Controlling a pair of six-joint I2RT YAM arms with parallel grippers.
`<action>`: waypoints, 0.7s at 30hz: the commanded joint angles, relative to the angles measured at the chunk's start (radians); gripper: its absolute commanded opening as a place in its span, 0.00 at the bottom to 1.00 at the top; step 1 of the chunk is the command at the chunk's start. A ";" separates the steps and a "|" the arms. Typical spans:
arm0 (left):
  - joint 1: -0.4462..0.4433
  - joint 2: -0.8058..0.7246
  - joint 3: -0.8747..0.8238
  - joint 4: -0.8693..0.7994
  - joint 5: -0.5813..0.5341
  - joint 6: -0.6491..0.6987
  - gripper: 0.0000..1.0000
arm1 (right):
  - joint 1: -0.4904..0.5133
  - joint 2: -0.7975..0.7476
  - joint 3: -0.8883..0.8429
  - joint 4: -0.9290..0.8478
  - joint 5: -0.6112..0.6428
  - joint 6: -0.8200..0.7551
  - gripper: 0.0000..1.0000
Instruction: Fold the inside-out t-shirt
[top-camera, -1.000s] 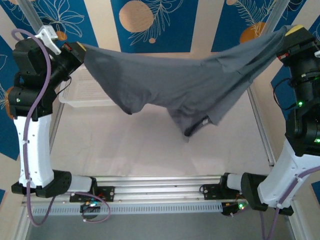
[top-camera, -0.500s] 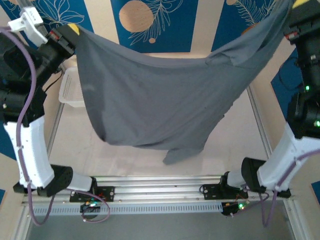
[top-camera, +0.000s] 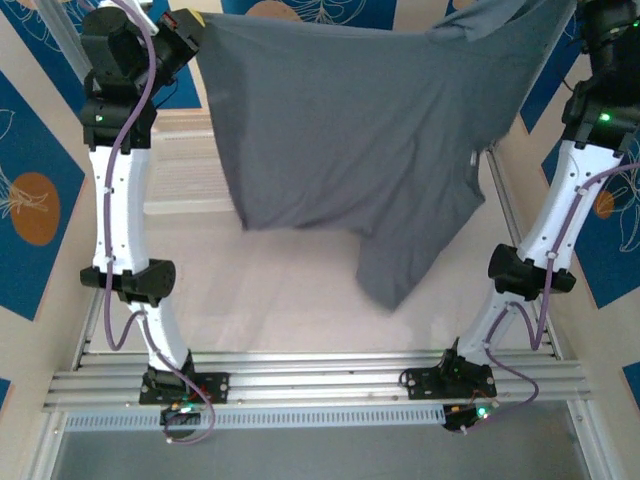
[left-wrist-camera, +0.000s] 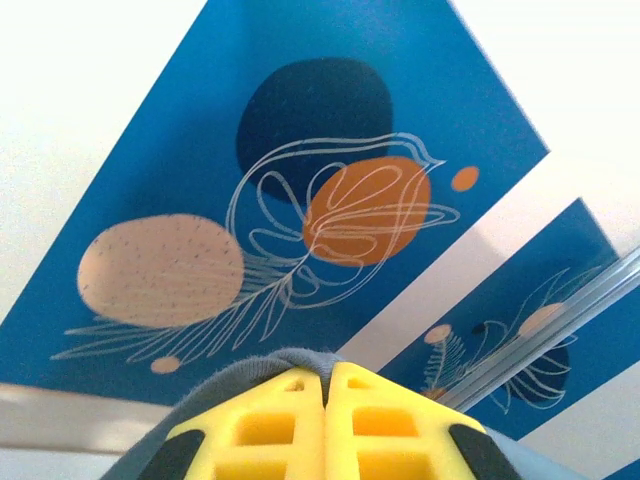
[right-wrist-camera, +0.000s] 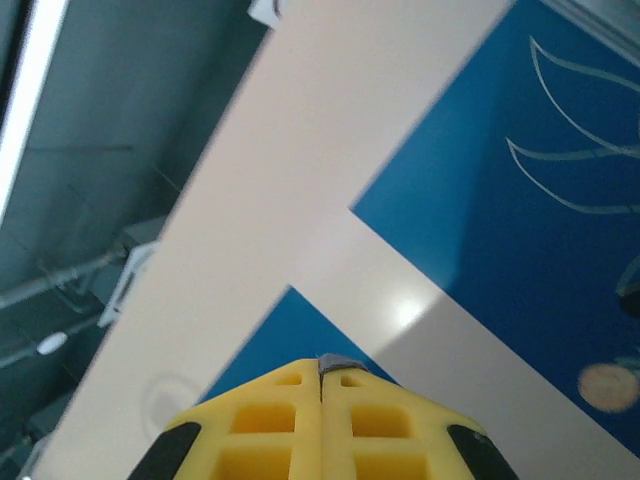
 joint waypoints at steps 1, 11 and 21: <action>0.016 -0.088 0.062 0.150 -0.022 -0.003 0.00 | -0.057 -0.103 0.041 0.178 0.035 0.153 0.00; -0.031 -0.297 -0.633 0.182 0.227 0.127 0.00 | 0.001 -0.170 -0.313 -0.169 -0.441 -0.049 0.00; -0.155 -0.510 -1.765 0.711 0.139 0.041 0.00 | 0.139 -0.457 -1.653 0.062 -0.425 -0.298 0.00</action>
